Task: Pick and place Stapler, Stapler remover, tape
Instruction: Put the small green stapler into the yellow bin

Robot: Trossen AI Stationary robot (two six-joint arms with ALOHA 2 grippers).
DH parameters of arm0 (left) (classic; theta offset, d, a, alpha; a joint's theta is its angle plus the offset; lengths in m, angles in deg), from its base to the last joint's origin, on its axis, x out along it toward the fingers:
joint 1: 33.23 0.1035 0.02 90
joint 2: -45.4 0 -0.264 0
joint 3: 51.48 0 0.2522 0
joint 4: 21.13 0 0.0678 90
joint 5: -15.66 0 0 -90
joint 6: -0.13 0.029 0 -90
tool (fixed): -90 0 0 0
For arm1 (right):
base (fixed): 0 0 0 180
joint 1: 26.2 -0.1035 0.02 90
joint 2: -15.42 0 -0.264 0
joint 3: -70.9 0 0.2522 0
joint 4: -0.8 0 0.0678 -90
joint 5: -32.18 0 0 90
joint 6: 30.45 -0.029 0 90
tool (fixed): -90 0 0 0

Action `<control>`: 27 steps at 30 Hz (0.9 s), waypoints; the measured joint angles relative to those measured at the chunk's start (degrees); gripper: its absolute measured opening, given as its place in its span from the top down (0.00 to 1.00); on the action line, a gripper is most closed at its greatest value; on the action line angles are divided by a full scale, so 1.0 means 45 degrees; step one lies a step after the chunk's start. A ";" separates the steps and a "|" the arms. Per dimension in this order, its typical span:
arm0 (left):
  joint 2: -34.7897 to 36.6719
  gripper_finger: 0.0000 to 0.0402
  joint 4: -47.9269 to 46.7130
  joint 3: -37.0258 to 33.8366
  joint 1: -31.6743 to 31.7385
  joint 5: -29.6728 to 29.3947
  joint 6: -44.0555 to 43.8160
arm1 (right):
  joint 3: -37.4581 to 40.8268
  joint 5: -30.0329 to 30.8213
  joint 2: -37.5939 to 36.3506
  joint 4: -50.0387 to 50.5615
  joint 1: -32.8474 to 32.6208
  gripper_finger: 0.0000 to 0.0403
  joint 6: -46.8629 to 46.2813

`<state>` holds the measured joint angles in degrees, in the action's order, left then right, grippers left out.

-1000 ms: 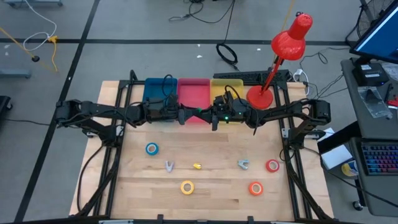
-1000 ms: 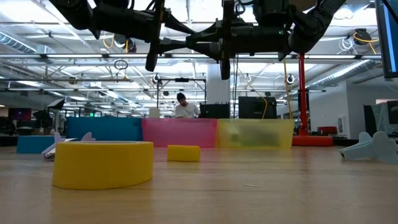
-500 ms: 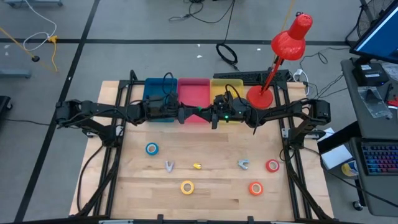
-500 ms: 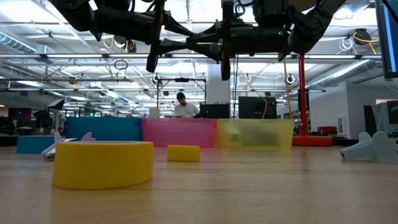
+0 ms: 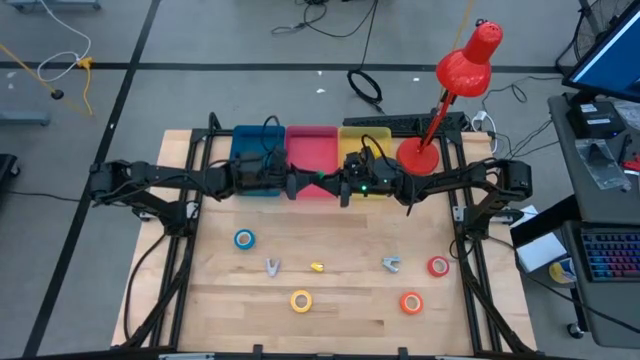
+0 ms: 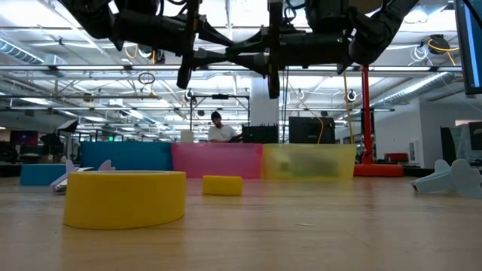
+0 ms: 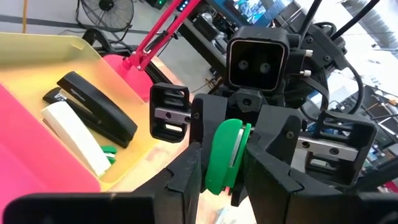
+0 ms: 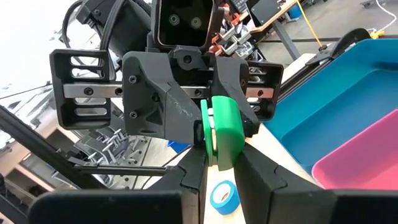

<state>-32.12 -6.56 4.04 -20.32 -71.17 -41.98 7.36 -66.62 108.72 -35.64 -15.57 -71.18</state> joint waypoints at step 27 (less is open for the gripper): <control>0.0000 0.71 0.0194 -0.0024 0.1664 0.0685 0.0458 | 0.0000 0.0713 -0.1424 0.5827 0.1265 0.87 0.1235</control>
<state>-32.12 -5.68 3.93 -12.84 -68.09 -39.92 7.36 -63.41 102.31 -9.41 -9.87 -65.62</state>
